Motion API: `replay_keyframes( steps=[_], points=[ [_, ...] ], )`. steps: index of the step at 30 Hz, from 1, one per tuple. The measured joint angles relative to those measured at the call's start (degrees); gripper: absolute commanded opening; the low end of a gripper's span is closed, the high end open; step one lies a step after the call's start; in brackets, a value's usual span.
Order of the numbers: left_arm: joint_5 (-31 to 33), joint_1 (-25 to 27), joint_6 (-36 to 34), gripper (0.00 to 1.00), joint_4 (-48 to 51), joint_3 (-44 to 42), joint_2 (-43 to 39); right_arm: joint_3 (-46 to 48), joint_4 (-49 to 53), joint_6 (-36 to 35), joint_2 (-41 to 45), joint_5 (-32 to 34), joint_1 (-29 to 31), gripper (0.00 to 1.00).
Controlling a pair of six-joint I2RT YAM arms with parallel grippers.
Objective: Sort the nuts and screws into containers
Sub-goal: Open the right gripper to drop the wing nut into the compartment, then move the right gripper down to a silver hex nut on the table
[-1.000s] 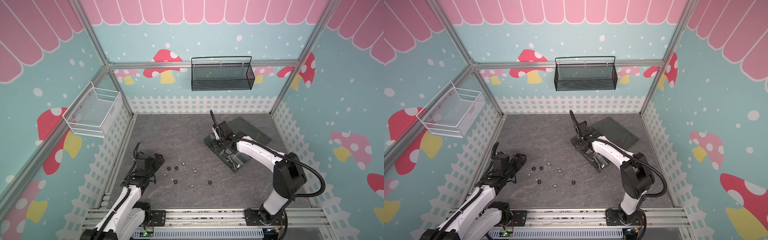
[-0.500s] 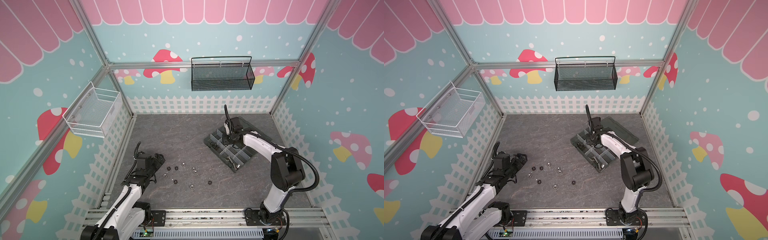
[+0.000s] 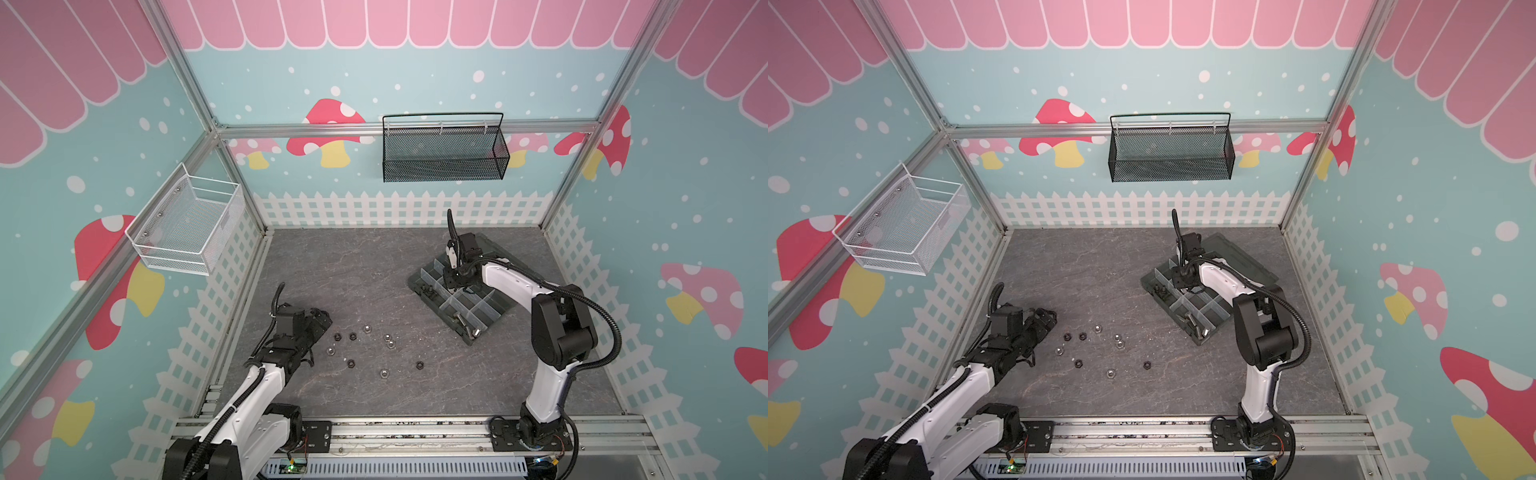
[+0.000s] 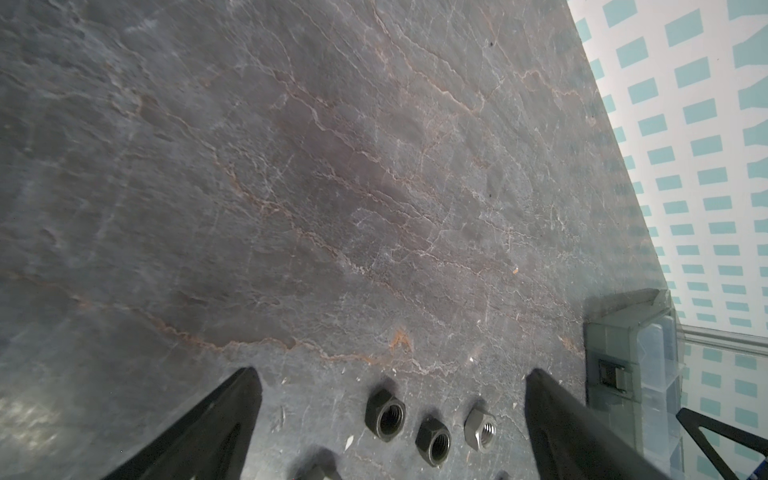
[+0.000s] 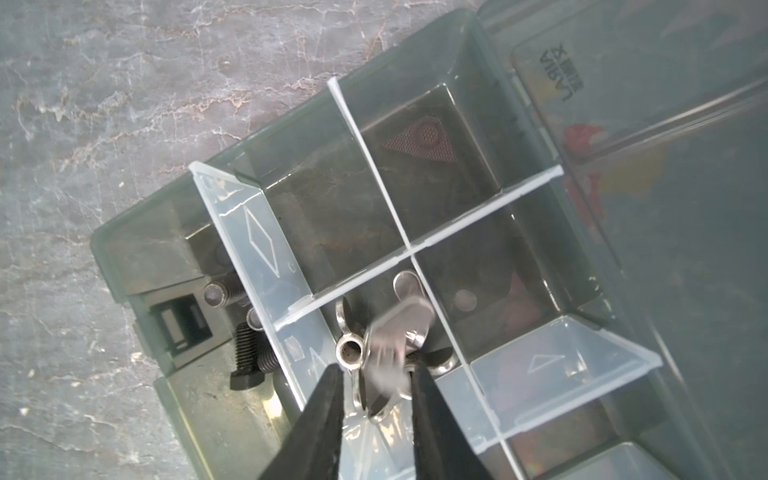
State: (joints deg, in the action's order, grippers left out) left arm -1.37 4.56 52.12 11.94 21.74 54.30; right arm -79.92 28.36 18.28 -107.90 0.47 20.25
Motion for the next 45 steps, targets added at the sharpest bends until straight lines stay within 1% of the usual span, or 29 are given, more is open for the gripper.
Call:
replay_keyframes(
  steps=[8,13,16,21,29,37,45],
  points=[
    [-0.4,0.0,0.0,1.0,-0.1,0.5,0.6,0.0,0.3,-0.2,1.2,0.6,0.0,0.38],
    [-0.4,0.0,0.0,1.0,0.0,0.8,-1.0,0.6,0.3,-0.1,4.3,0.6,0.3,0.4],
    [-0.4,0.0,-0.2,1.0,0.0,0.9,-2.1,1.4,0.3,0.0,6.4,1.1,1.8,0.4],
    [0.1,0.0,-0.5,1.0,0.2,0.9,-3.1,1.9,1.0,0.4,8.3,2.3,6.8,0.41],
    [1.9,0.0,-0.9,1.0,1.6,0.9,-5.7,2.7,3.5,3.4,8.4,4.2,16.1,0.4],
    [3.4,0.0,-1.7,1.0,3.1,0.9,-7.0,5.8,4.3,7.8,8.4,2.0,25.6,0.41],
    [4.2,0.0,-2.2,1.0,4.2,0.9,-6.8,7.3,5.5,11.1,7.2,-0.4,33.5,0.48]
  ],
)
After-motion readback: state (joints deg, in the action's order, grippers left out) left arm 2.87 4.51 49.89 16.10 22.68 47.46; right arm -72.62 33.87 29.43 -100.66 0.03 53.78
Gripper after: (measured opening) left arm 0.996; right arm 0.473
